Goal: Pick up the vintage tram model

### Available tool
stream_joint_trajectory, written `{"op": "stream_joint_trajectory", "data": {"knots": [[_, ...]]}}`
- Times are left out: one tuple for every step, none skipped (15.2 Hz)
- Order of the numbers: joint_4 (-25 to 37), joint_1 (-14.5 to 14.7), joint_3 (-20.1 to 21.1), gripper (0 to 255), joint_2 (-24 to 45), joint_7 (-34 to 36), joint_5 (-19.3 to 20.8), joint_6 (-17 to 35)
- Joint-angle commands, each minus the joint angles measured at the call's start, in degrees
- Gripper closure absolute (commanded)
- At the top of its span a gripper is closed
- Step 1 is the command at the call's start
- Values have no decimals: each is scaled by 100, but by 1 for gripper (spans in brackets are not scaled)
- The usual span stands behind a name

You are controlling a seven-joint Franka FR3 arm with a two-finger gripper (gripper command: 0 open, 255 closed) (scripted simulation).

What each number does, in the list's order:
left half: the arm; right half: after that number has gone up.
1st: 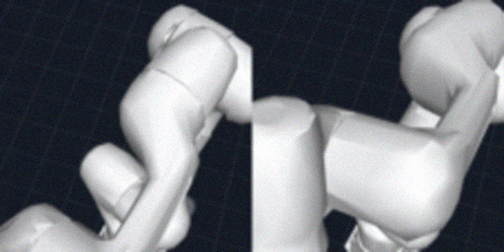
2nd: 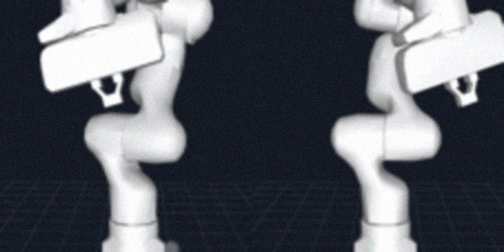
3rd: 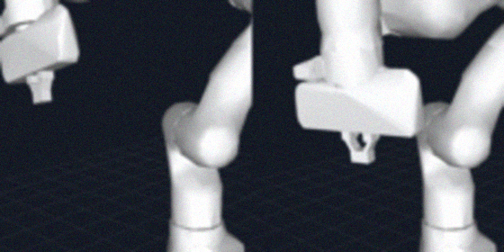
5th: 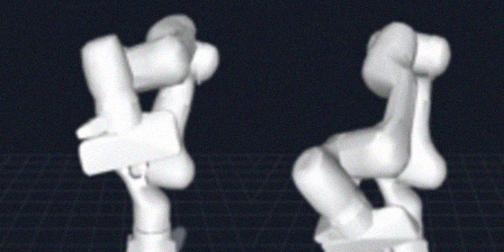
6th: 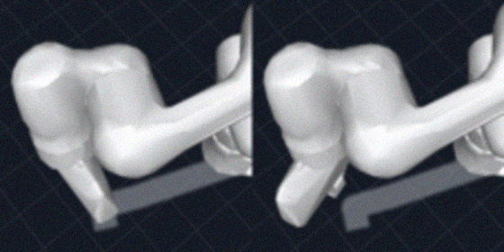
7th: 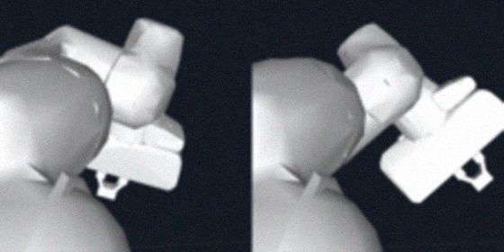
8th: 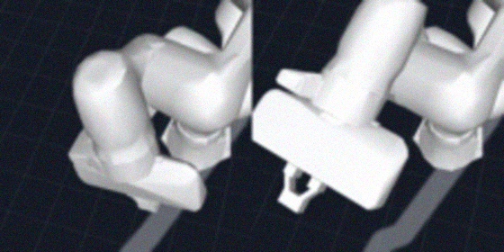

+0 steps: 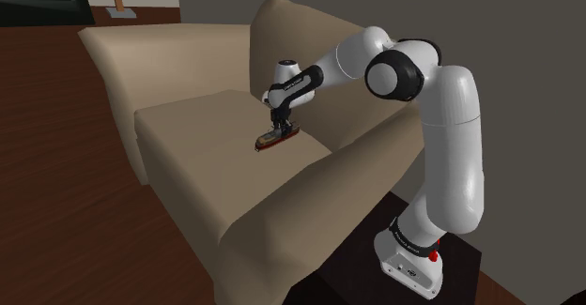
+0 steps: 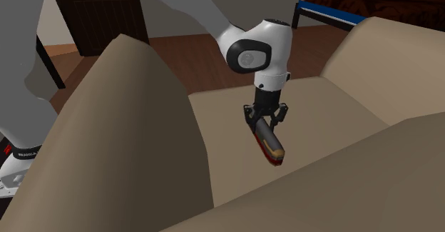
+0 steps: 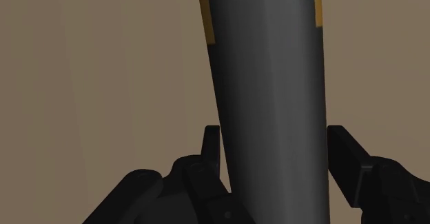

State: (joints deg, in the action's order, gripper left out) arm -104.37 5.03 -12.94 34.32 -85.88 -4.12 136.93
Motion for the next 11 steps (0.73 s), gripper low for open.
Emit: {"op": "stream_joint_trajectory", "data": {"knots": [[-9, 12, -20, 255, -109, 4, 22, -95], [-9, 19, -29, 255, -163, 7, 34, -149], [-8, 27, -38, 255, -217, 11, 45, -202], [-6, 34, -47, 255, -269, 15, 57, -257], [-2, 40, -56, 255, -321, 19, 69, -312], [3, 47, -64, 255, -372, 22, 80, -367], [10, 54, -73, 255, -422, 26, 92, -423], [17, 60, -81, 255, -472, 29, 103, -480], [26, 66, -89, 255, -521, 33, 115, -537], [36, 72, -96, 255, -569, 36, 126, -594], [48, 78, -104, 255, -616, 40, 137, -652]]}}
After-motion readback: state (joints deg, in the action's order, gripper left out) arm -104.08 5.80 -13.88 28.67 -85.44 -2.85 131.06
